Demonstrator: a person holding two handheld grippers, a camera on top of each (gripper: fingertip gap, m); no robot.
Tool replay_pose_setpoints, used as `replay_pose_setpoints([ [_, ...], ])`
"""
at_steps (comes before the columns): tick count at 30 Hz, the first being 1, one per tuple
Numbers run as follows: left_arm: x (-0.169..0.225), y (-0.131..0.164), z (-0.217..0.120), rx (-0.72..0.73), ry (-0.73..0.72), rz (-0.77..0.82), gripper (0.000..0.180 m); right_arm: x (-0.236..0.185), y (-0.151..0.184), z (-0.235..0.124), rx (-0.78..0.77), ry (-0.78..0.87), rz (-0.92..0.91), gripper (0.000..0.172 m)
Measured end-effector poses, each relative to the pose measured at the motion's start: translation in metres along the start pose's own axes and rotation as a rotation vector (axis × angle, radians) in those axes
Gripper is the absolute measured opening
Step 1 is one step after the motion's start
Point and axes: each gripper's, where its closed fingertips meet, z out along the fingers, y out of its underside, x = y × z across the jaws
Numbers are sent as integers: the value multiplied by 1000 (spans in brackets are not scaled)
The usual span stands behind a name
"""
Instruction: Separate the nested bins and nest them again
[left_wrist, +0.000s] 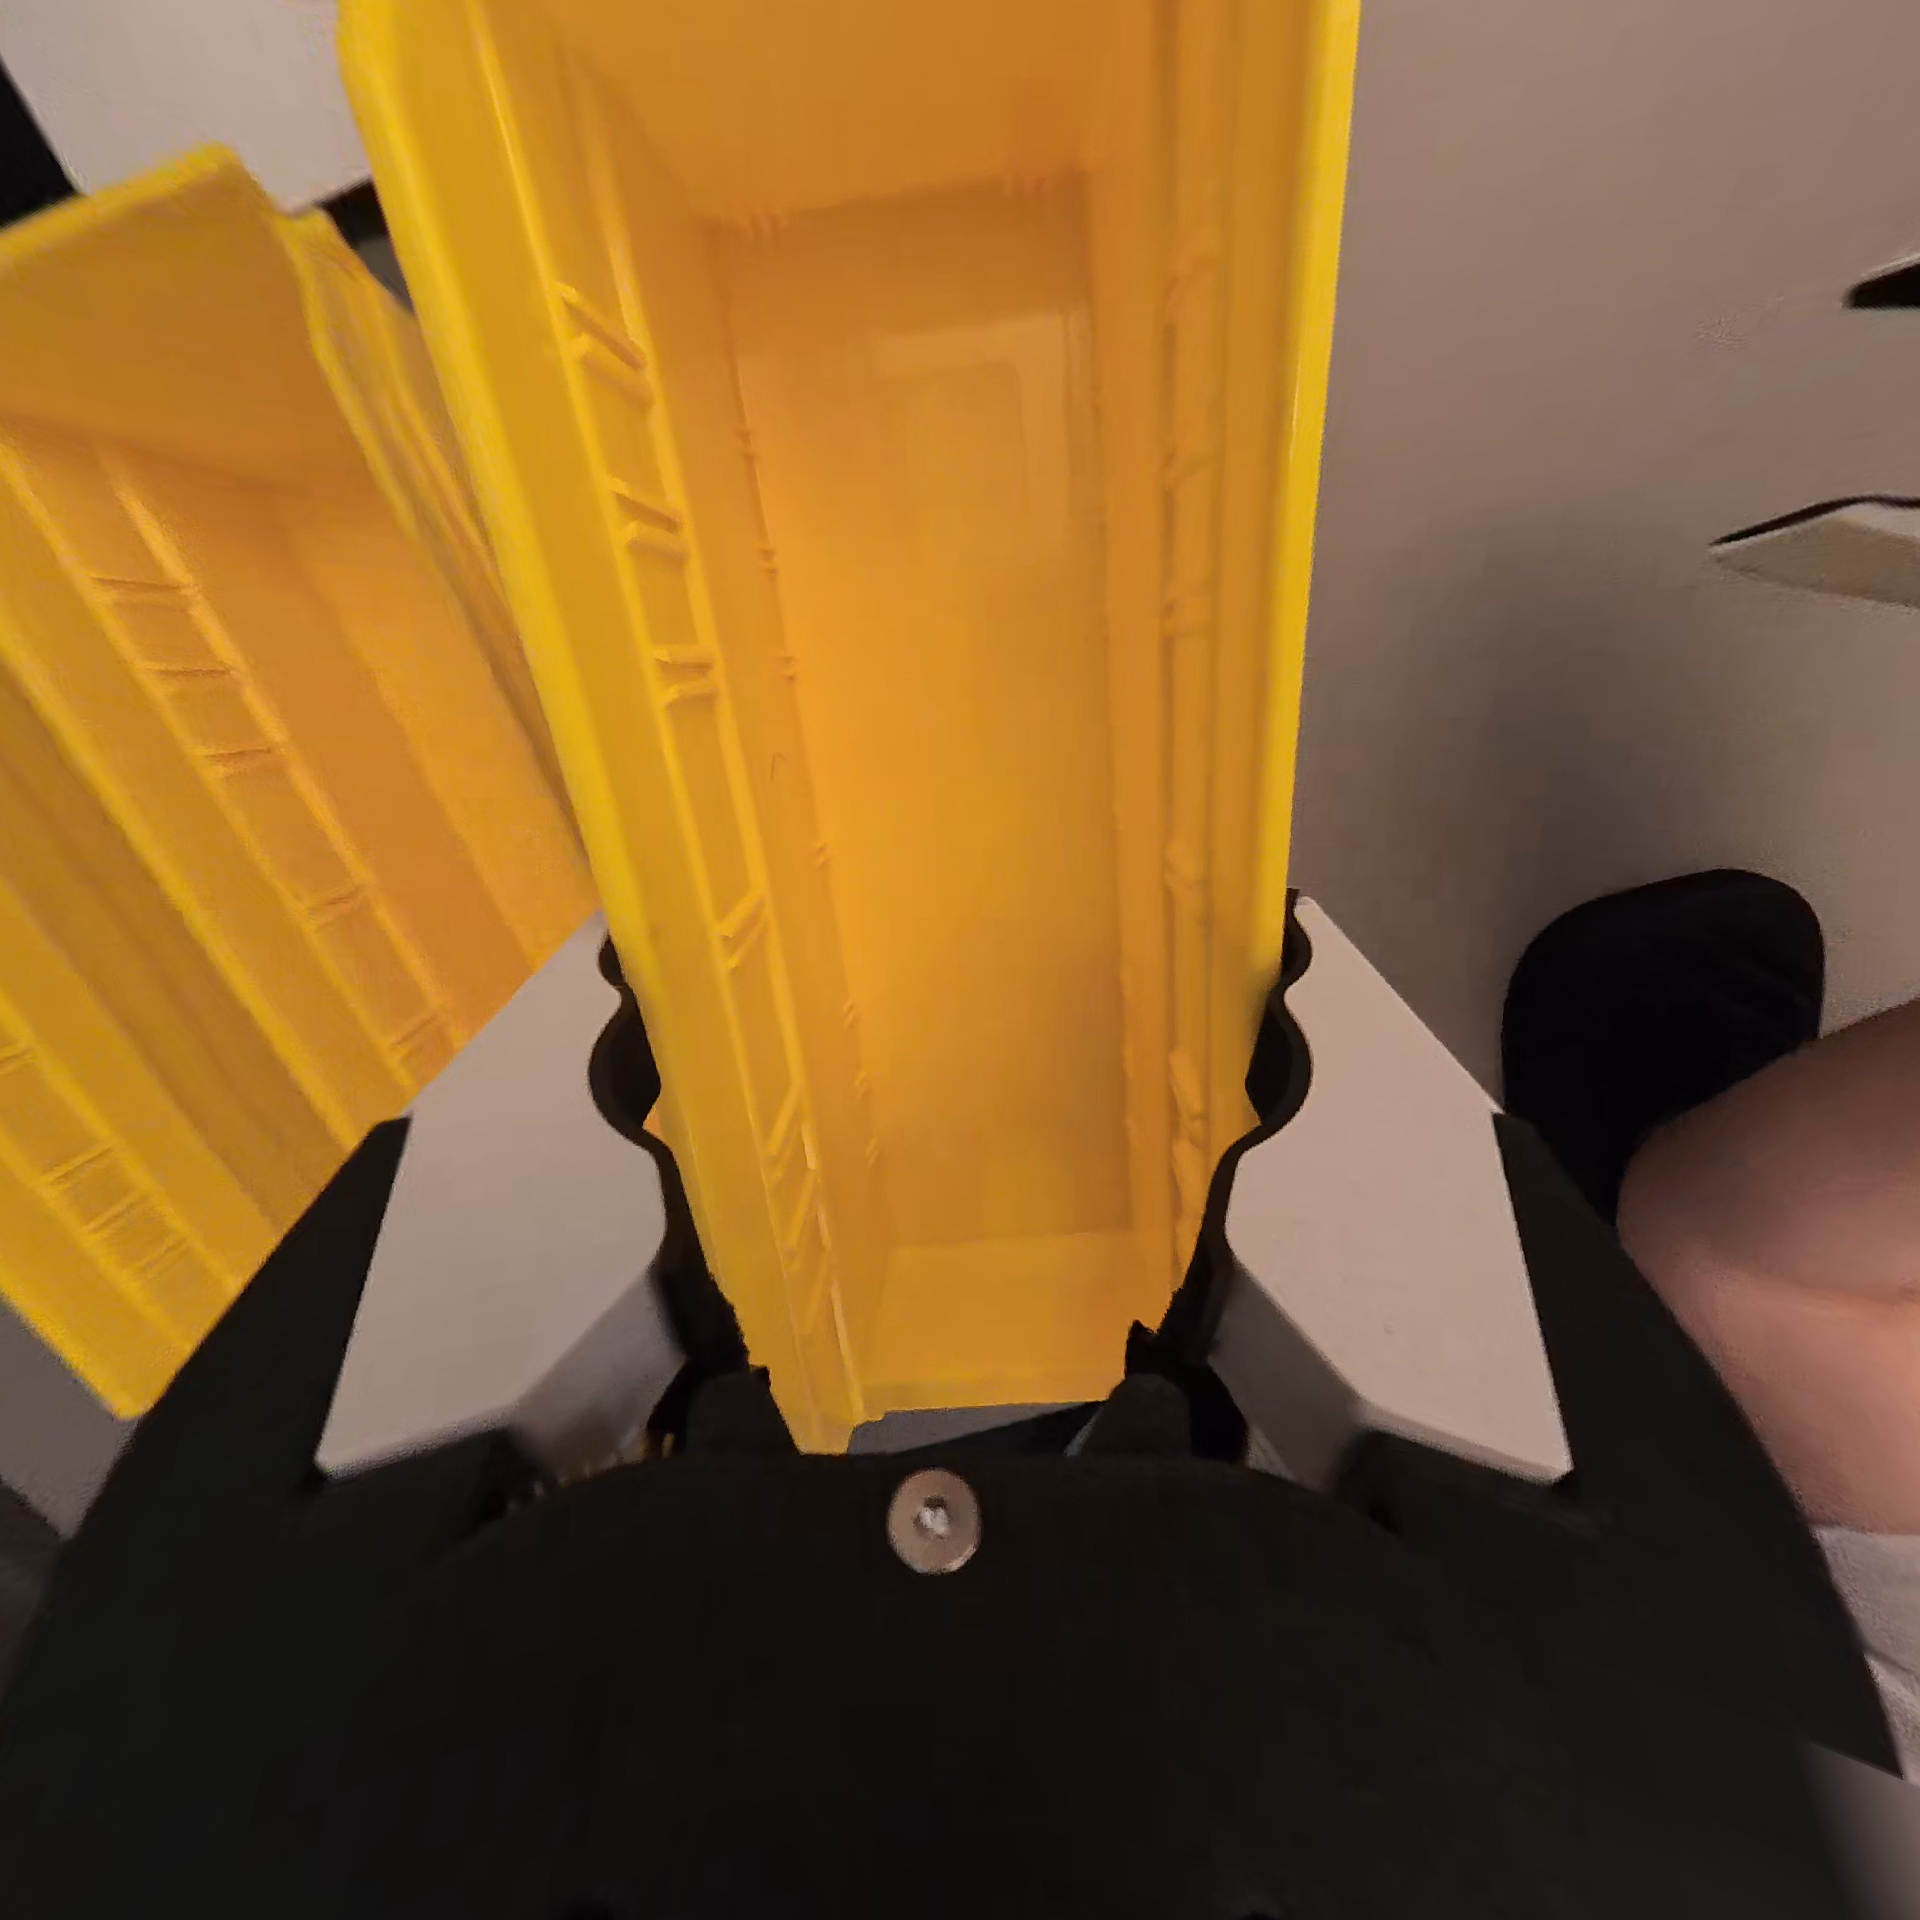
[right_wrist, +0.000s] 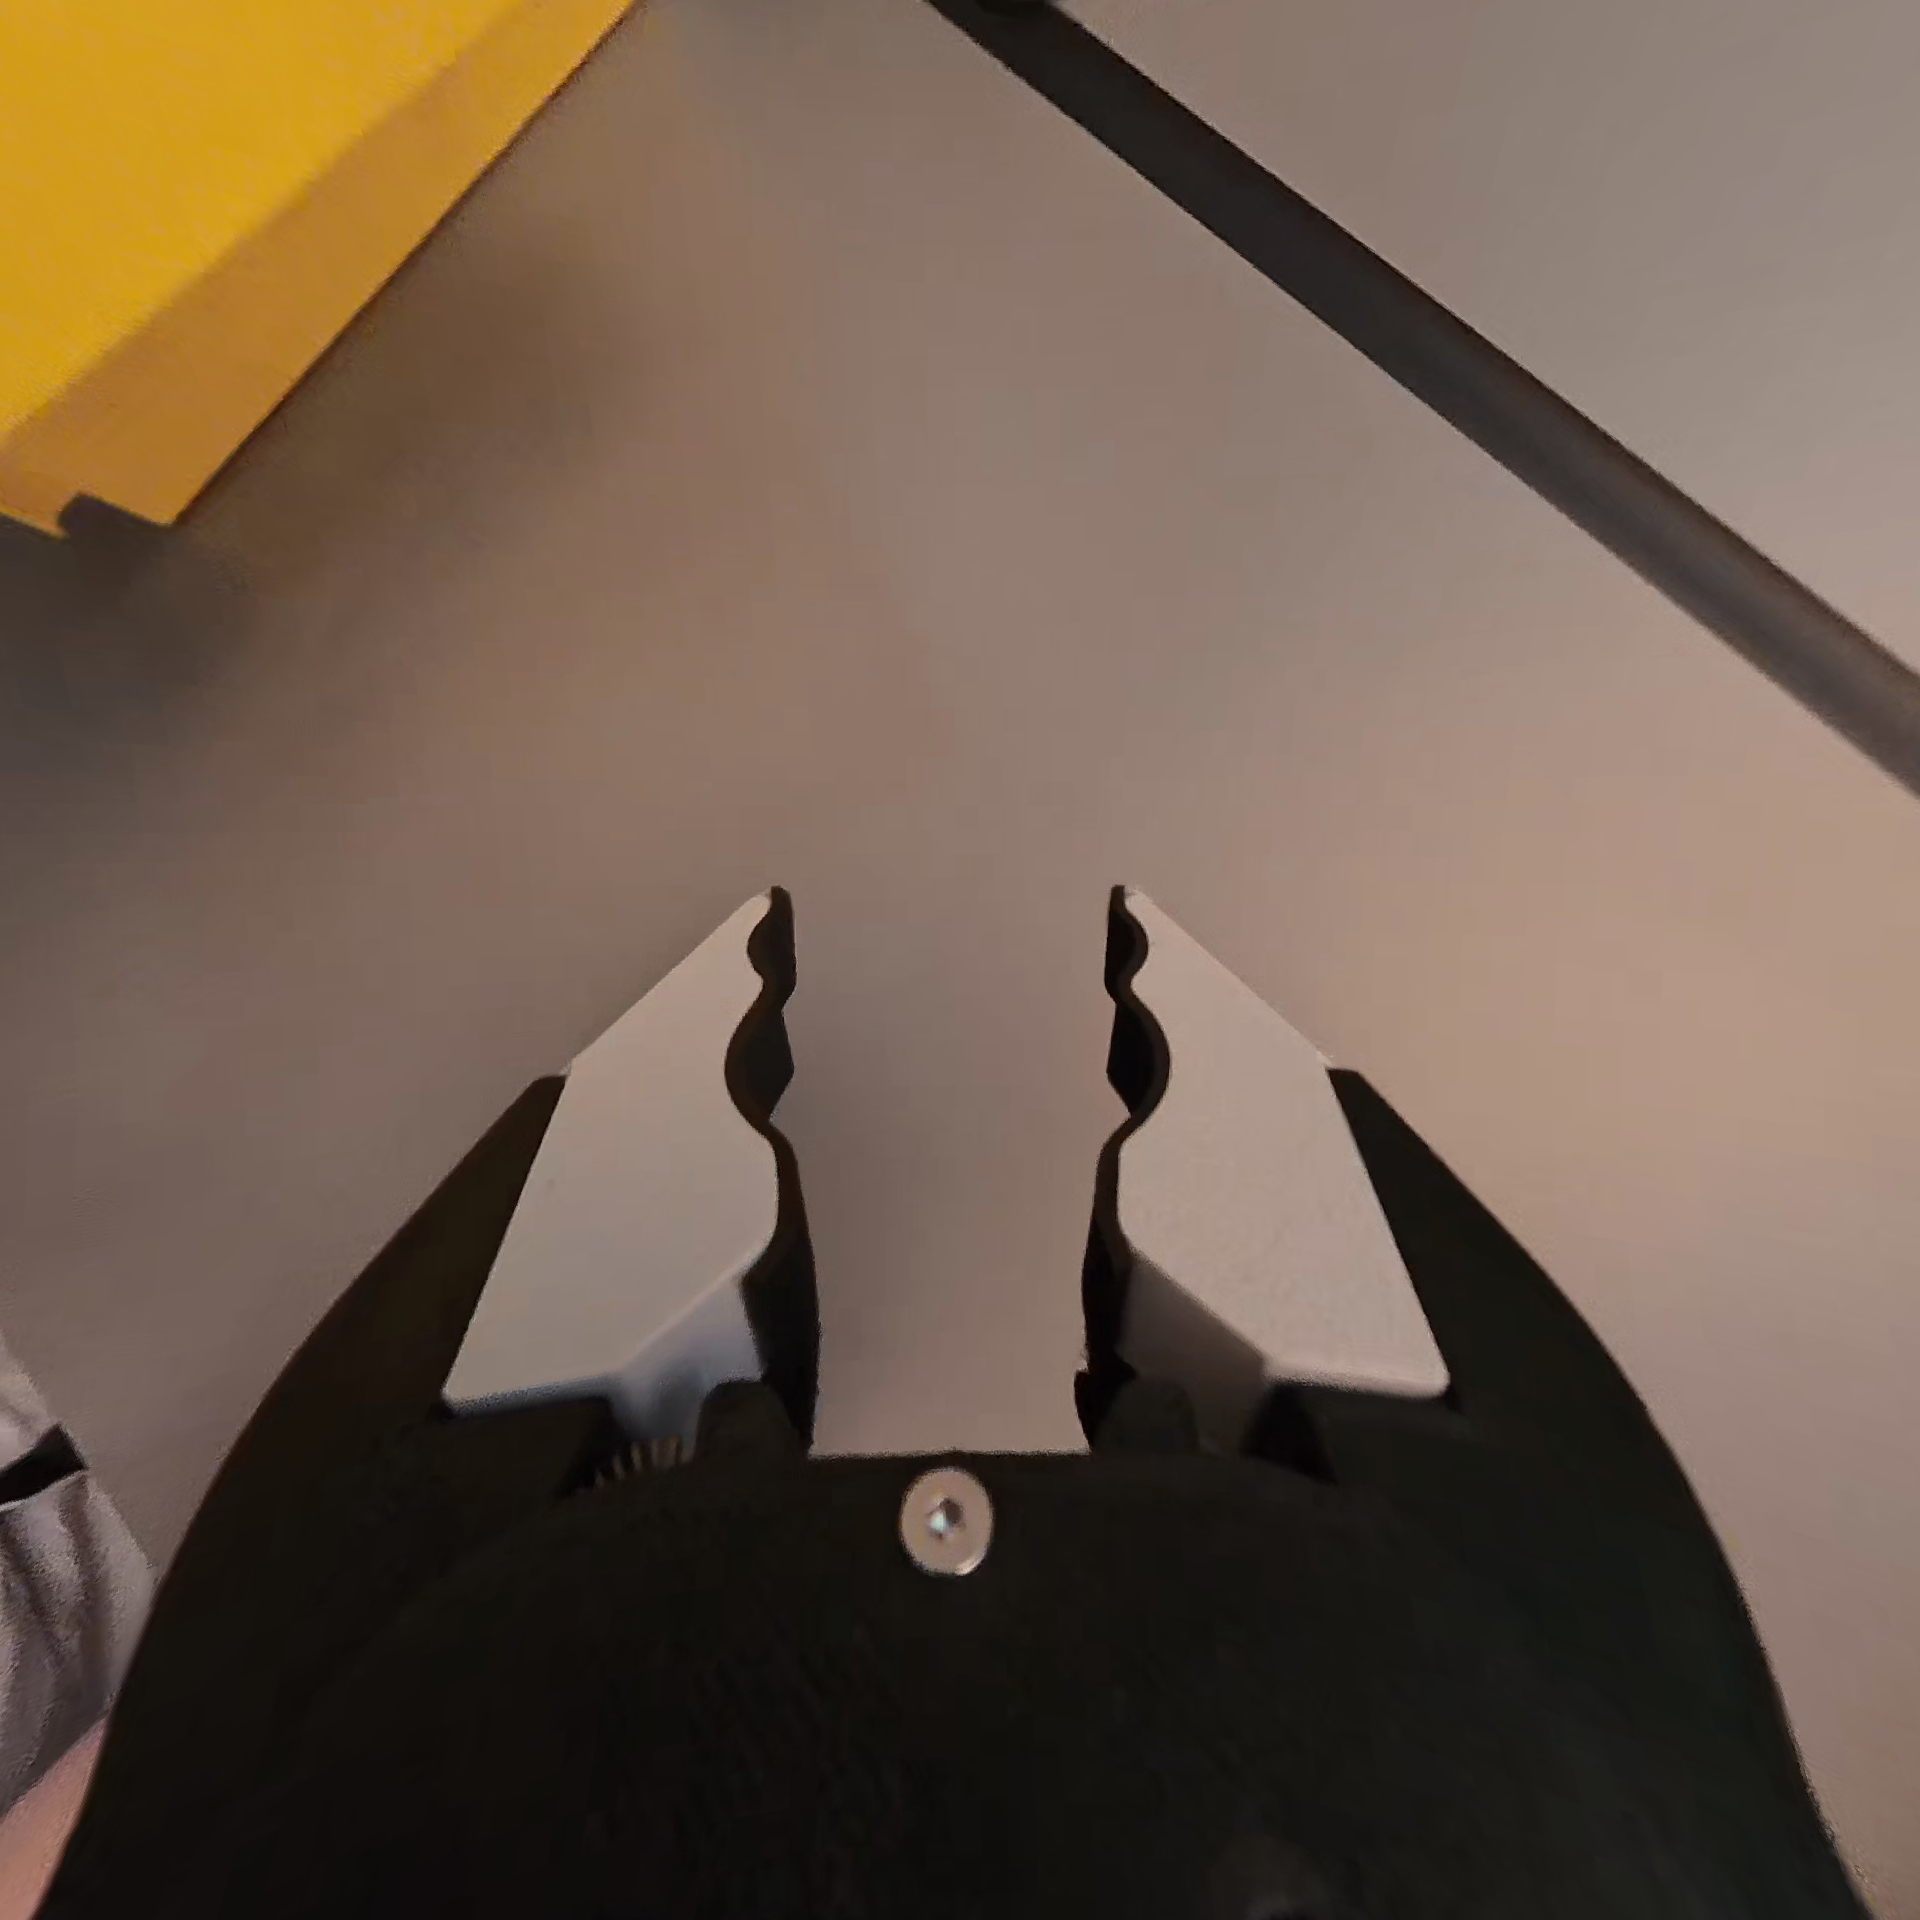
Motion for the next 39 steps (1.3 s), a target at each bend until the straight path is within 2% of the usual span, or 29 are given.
replay_pose_setpoints([
  [2, 6, 1, 17, -5, -2, -20, 117, 5, 13, -8, -25, 10, 51, 60],
  [5, 10, 4, 39, 0, -30, -43, 117, 4, 30, -4, -114, 36, 19, 60],
  [13, 0, 6, 91, 2, -66, -177, 118, -13, 30, 8, -168, -16, -40, 60],
  [16, -6, 7, 102, 6, -112, -189, 118, -20, 34, 9, -181, -52, -53, 60],
  [23, -1, 9, 121, -19, -80, -208, 121, -25, 44, 14, -236, -89, -42, 60],
  [34, -8, 6, 122, -7, -115, -192, 133, -37, 56, 18, -294, -166, -21, 60],
  [39, -14, -11, 86, 94, -186, -151, 138, -45, 60, 21, -332, -211, -6, 60],
])
